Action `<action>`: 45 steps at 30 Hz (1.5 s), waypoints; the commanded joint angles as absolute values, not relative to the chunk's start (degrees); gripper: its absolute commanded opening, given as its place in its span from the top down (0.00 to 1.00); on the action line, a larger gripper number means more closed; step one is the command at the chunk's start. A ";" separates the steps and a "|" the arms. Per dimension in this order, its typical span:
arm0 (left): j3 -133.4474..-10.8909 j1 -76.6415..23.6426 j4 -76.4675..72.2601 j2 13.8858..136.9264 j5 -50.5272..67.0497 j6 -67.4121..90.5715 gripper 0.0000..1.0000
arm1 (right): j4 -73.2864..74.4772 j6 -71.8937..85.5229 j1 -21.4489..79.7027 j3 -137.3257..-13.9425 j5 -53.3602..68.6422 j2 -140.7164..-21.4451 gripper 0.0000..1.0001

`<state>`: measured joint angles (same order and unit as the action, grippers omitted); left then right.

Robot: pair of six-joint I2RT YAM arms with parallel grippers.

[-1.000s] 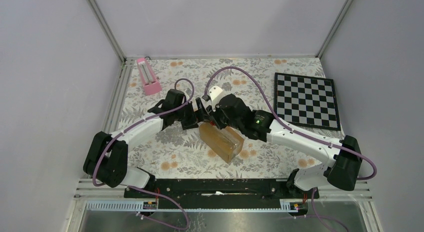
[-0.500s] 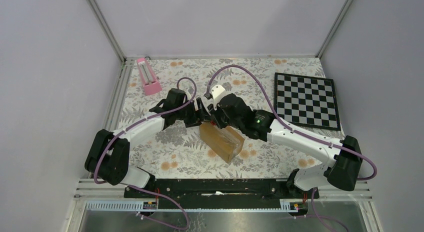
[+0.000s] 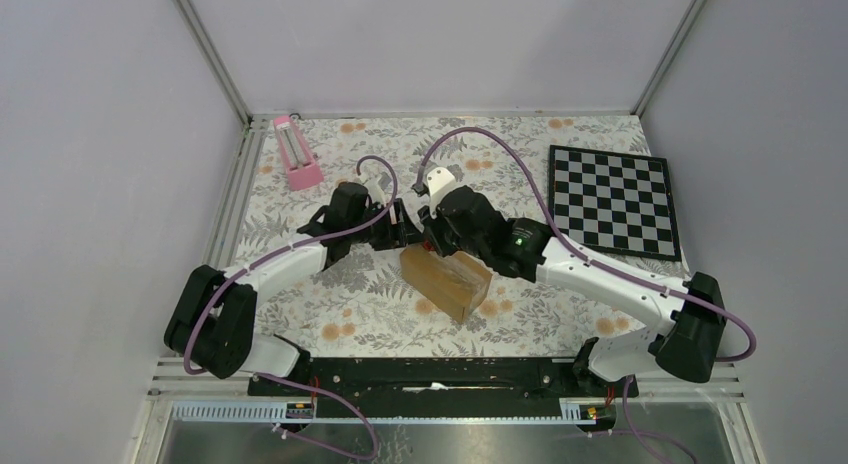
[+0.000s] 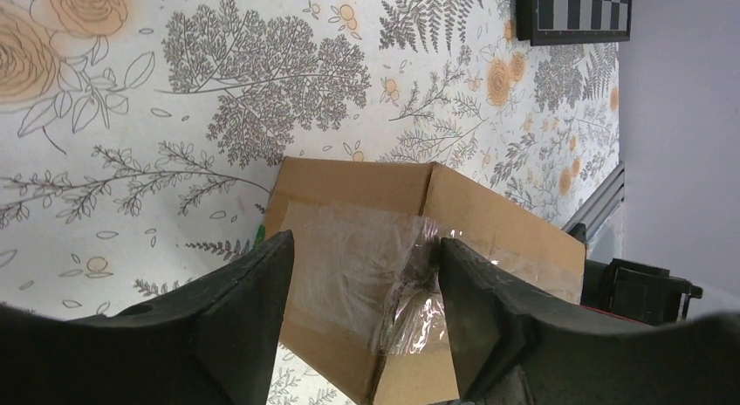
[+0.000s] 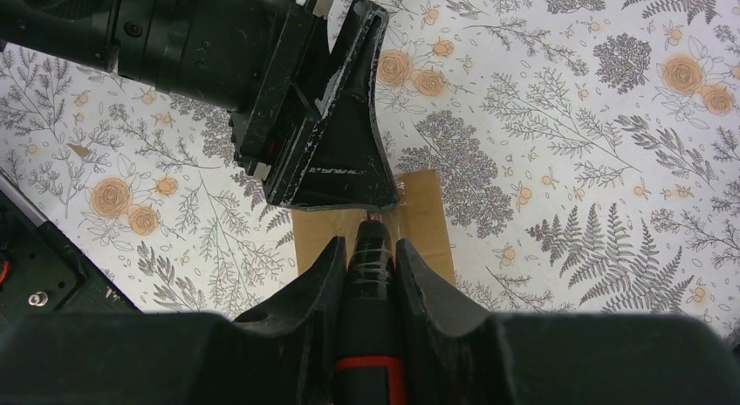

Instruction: Unpack the express box

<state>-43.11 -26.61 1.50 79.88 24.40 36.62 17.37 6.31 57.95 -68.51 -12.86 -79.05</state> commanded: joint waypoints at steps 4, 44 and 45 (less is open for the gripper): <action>-38.95 -25.31 0.23 80.52 13.58 26.61 0.38 | 28.29 5.19 58.01 -68.60 -11.70 -75.43 1.00; -40.05 -25.31 -1.28 81.92 12.46 24.44 0.40 | 36.95 6.17 58.01 -63.69 -9.60 -68.04 1.00; -40.07 -25.31 -1.24 81.89 12.33 24.39 0.40 | 37.15 6.28 58.01 -63.57 -9.52 -67.99 1.00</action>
<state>-41.41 -26.81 -5.13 79.64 24.16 28.93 26.04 5.87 57.95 -64.95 -12.16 -70.00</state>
